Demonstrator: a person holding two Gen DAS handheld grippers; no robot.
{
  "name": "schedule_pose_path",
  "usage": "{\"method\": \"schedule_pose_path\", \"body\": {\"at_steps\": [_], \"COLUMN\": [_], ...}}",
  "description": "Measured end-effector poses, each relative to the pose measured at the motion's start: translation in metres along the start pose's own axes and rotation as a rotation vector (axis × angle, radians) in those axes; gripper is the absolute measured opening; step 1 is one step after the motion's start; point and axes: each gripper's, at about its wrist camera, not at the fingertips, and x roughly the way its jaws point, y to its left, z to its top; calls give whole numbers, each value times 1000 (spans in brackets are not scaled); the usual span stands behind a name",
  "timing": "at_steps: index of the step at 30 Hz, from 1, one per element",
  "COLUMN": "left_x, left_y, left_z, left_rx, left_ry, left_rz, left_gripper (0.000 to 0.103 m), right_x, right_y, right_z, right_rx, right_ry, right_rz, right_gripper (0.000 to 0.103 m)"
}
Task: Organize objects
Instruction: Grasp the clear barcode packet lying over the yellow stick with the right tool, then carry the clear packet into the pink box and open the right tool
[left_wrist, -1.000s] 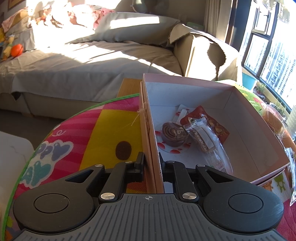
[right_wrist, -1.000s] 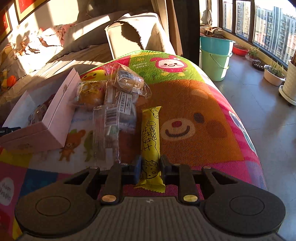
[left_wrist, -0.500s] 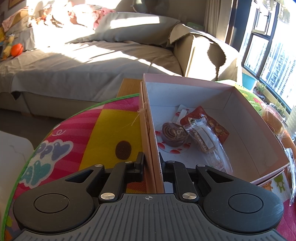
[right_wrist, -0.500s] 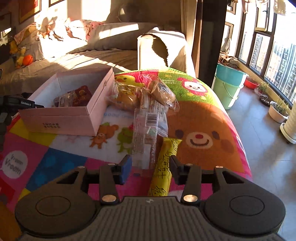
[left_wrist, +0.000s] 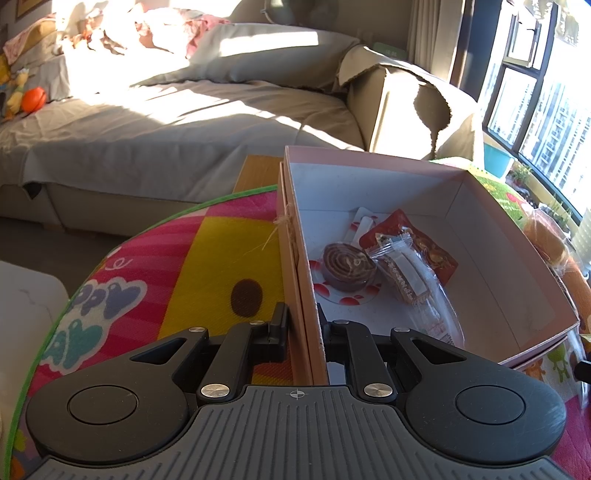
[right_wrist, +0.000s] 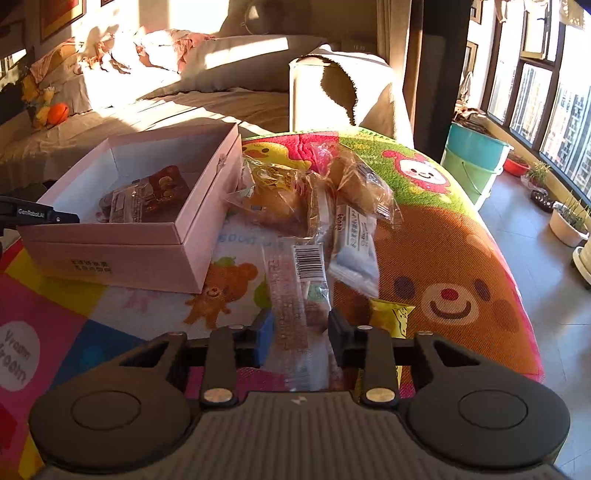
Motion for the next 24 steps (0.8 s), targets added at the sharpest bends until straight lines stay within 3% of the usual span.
{"method": "schedule_pose_path", "body": {"at_steps": [1, 2, 5, 9, 12, 14, 22, 24], "left_x": [0, 0, 0, 0, 0, 0, 0, 0], "left_y": [0, 0, 0, -1, -1, -1, -1, -1], "left_z": [0, 0, 0, -1, 0, -1, -1, -2], "left_rx": [0, 0, -2, -5, -5, -7, -2, -2], "left_ry": [0, 0, -1, -2, -2, -2, -1, -1], "left_rz": [0, -1, -1, -1, -2, -2, -2, -3], "left_gripper": [14, 14, 14, 15, 15, 15, 15, 15], "right_x": [-4, -8, -21, -32, -27, -19, 21, 17], "right_y": [0, 1, 6, 10, 8, 5, -4, -3], "right_z": [-1, -3, -11, -13, -7, -4, 0, -1], "right_rx": [12, 18, 1, -45, -66, -64, -10, -10], "right_ry": [7, 18, 31, 0, -9, -9, 53, 63], "right_rz": [11, 26, 51, 18, -15, 1, 28, 40], "right_gripper": [14, 12, 11, 11, 28, 54, 59, 52]}}
